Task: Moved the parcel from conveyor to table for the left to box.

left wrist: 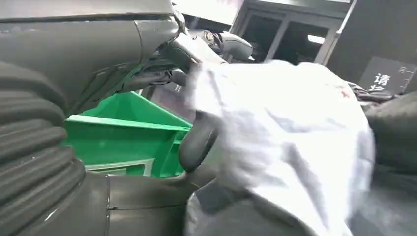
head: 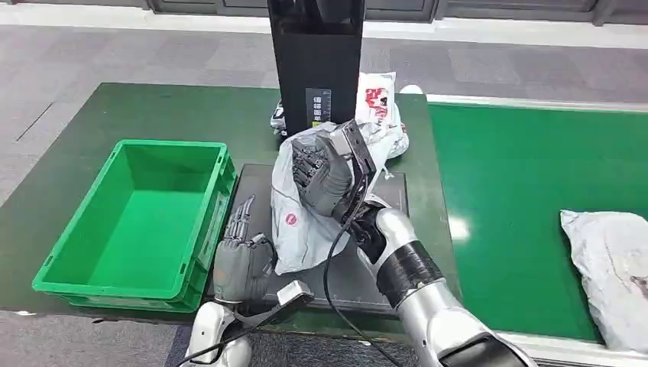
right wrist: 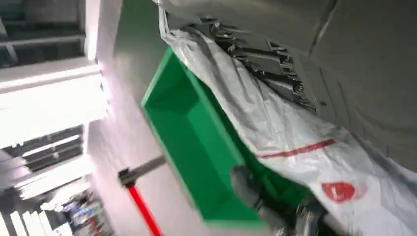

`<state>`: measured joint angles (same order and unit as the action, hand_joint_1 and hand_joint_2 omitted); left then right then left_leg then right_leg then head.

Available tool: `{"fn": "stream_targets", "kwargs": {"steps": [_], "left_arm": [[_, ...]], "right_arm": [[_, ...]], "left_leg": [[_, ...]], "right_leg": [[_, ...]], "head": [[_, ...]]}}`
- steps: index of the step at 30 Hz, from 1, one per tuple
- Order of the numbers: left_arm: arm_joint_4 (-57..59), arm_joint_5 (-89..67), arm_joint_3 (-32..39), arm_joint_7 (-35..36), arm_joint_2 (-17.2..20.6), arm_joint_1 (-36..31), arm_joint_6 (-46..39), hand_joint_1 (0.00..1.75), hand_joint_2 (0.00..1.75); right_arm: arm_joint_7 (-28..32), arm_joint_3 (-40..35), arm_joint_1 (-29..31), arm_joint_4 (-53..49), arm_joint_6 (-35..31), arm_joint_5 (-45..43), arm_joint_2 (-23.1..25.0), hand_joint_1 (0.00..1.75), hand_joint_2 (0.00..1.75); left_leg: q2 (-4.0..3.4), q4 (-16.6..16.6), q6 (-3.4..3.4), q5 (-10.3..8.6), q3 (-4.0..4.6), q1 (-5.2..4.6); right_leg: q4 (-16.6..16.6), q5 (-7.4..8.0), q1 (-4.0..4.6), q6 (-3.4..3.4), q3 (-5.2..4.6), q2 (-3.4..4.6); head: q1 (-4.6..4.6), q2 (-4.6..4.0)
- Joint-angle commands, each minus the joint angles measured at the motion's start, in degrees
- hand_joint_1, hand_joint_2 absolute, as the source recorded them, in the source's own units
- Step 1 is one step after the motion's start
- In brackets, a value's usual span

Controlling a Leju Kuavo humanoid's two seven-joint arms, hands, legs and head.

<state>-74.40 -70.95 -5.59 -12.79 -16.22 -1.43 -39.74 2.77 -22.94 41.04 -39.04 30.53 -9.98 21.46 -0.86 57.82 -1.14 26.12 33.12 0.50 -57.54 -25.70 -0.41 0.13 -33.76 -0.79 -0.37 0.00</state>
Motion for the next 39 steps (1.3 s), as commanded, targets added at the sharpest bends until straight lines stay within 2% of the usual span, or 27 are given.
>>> {"fn": "stream_targets", "kwargs": {"steps": [1,5,8,20,21,28,33,35,39], "left_arm": [[2.67,1.35,4.87,-1.17,-3.78,-1.82,-0.26,0.00,0.00],[3.17,1.66,5.61,-1.49,-3.78,-2.14,-0.26,0.00,0.00],[3.18,0.48,6.33,-0.24,-3.78,-2.54,-0.26,0.00,0.00],[6.30,-4.12,6.35,2.00,-3.78,-3.71,-0.26,0.00,0.00],[6.32,-4.50,6.58,1.72,-3.78,-3.70,-0.26,1.75,1.75],[5.87,-7.02,6.67,2.75,-3.78,-3.29,-0.26,1.75,1.75],[3.42,-8.58,5.29,5.42,-2.44,-1.02,-0.26,1.75,1.75],[4.49,-9.06,5.01,6.58,-1.78,-0.93,-0.26,1.75,1.75],[4.49,-9.06,5.01,6.58,-1.78,-0.93,-0.26,1.75,1.75]], "right_arm": [[-4.72,-25.40,0.66,-4.59,-3.16,-10.46,-1.46,0.00,0.00],[-5.53,-30.25,1.00,-5.03,-3.86,-11.68,-1.46,0.00,0.00],[-5.04,-31.15,0.93,-5.23,-3.76,-9.84,-1.46,0.00,0.00],[-2.57,-27.84,0.55,-0.96,-1.23,-9.30,-2.47,0.00,0.00],[-2.25,-27.55,0.39,-1.03,-1.20,-9.21,-2.73,0.00,0.00],[-1.60,-26.79,0.03,-1.24,-1.08,-9.17,-3.43,0.00,0.00],[1.20,-23.80,-2.66,-4.35,-1.30,-8.39,-7.02,0.00,0.00],[2.27,-21.03,-5.51,-8.67,-2.30,-6.82,-9.37,0.00,0.00],[2.27,-21.03,-5.51,-8.67,-2.30,-6.82,-9.37,0.00,0.00]], "left_leg": [[-0.17,-0.02,0.03,0.03,-0.01,-0.02],[-0.09,0.01,0.01,0.01,0.04,0.03],[-0.06,-0.08,0.04,-0.03,-0.01,0.02],[0.14,-0.07,0.02,-0.06,0.01,0.02],[0.16,-0.11,0.03,-0.08,0.00,0.02],[0.07,-0.01,0.01,-0.05,0.08,-0.02],[0.18,-0.06,0.02,-0.06,0.04,0.01],[0.13,-0.03,0.03,-0.04,0.04,0.00],[0.18,-0.07,0.03,-0.06,0.03,-0.02]], "right_leg": [[0.01,0.04,-0.02,-0.02,-0.09,0.25],[0.02,0.06,0.08,-0.08,-0.09,0.15],[0.11,0.10,0.10,-0.07,-0.04,0.19],[0.11,0.07,0.09,-0.08,0.01,-0.04],[0.17,0.09,0.10,-0.07,0.03,-0.03],[0.02,0.07,0.07,-0.08,-0.11,0.03],[0.12,0.08,0.10,-0.07,-0.01,-0.07],[0.10,0.07,0.09,-0.06,-0.03,-0.01],[0.12,0.06,0.07,-0.06,-0.02,-0.06]], "head": [[-0.02,0.00],[-0.02,0.00],[-0.02,0.00],[-0.02,0.00],[-0.02,0.00],[-0.02,0.00],[-0.02,0.00],[-0.02,0.00],[0.00,0.00]]}}
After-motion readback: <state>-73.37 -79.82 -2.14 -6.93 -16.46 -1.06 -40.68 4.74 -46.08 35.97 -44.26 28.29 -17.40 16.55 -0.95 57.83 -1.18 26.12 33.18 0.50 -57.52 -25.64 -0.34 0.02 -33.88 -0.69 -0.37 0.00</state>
